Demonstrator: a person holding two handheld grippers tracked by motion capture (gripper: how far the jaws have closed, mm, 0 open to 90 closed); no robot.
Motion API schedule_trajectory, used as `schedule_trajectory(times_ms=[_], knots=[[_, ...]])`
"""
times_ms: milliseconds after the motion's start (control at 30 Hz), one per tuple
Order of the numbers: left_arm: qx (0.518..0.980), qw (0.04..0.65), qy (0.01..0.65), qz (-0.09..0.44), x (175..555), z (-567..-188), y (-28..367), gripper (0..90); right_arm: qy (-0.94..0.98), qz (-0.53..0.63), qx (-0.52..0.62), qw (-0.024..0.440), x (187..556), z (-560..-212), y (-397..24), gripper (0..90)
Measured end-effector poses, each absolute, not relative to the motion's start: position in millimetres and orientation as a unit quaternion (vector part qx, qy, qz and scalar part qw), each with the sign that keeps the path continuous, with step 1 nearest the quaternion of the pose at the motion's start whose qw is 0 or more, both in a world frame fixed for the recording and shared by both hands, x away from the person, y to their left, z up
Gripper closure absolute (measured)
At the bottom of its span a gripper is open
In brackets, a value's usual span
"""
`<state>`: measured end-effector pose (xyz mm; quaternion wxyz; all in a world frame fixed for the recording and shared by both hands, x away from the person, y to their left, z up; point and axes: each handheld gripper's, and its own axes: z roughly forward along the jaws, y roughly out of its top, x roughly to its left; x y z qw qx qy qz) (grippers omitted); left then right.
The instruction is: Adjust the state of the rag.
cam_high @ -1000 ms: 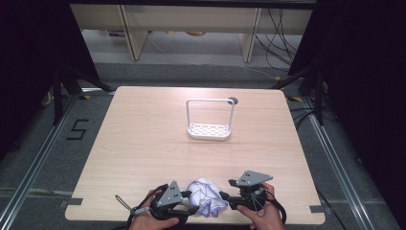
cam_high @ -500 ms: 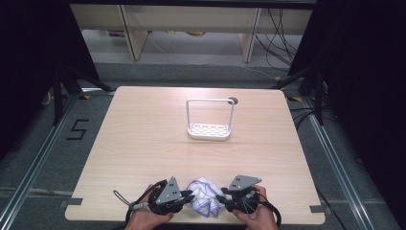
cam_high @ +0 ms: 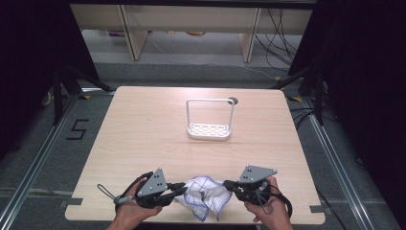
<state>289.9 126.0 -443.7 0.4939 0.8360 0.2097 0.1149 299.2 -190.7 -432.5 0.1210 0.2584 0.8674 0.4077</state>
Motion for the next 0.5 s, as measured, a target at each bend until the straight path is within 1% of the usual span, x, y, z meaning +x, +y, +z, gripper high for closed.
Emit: schedule_trajectory(times_ms=[67, 167, 233, 267, 333, 400, 467, 500], knots=[[0.829, 0.505, 0.211, 0.117, 293.6, -434.3, 129.5, 82.2, 0.868, 0.409, 0.254, 0.119, 301.7, -417.8, -188.9, 87.5], [0.828, 0.507, 0.204, 0.125, 304.2, -415.9, 137.7, 82.2, 0.873, 0.410, 0.237, 0.118, 312.8, -394.2, -184.0, 87.5], [0.828, 0.506, 0.206, 0.128, 313.7, -405.5, 142.0, 82.2, 0.878, 0.403, 0.231, 0.115, 324.0, -379.3, -180.5, 87.5], [0.829, 0.504, 0.205, 0.125, 320.3, -402.0, 143.9, 82.2, 0.879, 0.400, 0.226, 0.125, 331.6, -373.6, -178.7, 87.5], [0.833, 0.496, 0.208, 0.131, 335.6, -399.9, 146.5, 82.2, 0.886, 0.389, 0.220, 0.125, 346.9, -365.8, -173.6, 87.5], [0.840, 0.480, 0.218, 0.131, 354.3, -405.8, 147.9, 82.2, 0.887, 0.378, 0.231, 0.130, 363.9, -367.9, -166.3, 87.5], [0.838, 0.473, 0.239, 0.134, 374.3, -420.0, 148.0, 82.3, 0.892, 0.358, 0.244, 0.129, 382.9, -378.0, -158.3, 87.5], [0.845, 0.462, 0.239, 0.125, 384.7, -428.3, 147.9, 82.3, 0.897, 0.348, 0.238, 0.133, 393.6, -385.7, -154.8, 87.5]])
